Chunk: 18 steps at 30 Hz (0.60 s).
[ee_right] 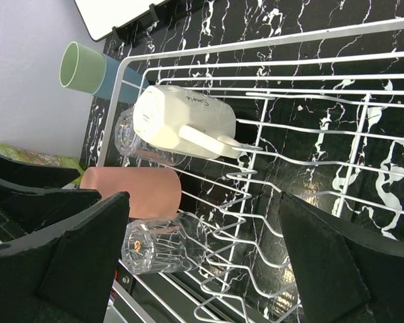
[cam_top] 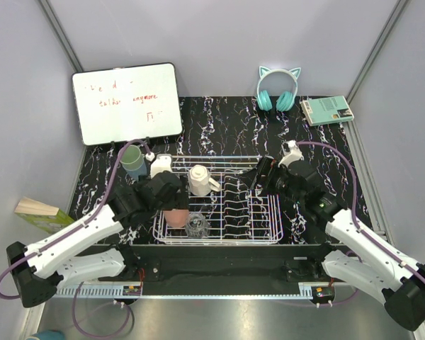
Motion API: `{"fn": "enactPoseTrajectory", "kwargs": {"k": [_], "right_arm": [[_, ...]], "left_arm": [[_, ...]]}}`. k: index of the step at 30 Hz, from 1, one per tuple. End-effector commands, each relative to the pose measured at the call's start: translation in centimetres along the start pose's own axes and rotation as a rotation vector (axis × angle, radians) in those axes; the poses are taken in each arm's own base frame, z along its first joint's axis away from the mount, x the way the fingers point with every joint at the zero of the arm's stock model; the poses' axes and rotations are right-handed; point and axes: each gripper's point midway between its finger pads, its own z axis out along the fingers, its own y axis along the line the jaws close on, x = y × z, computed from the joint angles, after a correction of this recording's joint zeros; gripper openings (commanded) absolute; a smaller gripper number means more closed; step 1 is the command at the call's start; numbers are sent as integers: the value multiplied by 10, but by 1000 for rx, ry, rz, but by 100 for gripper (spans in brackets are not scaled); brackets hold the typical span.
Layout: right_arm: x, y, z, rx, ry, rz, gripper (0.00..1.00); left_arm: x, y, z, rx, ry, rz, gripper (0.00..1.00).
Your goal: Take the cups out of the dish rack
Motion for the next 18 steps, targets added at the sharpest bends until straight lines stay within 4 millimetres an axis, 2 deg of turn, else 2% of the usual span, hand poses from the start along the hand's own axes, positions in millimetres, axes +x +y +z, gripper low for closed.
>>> {"fn": "enactPoseTrajectory", "kwargs": {"k": [1, 6, 12, 16, 17, 18], "right_arm": [[-3, 0, -2, -3, -20, 2, 100], [-2, -1, -4, -3, -24, 2, 100], [-1, -3, -5, 4, -24, 1, 100], [-2, -3, -4, 5, -23, 0, 100], [-1, -3, -4, 5, -21, 0, 100], [-1, -4, -4, 7, -18, -2, 100]], "left_arm": [[5, 0, 9, -41, -6, -17, 99], [17, -2, 20, -52, 35, 8, 99], [24, -6, 24, -40, 51, 10, 91], [29, -6, 28, -44, 65, 22, 78], [32, -5, 29, -49, 69, 27, 70], [32, -5, 30, -48, 70, 25, 66]]}}
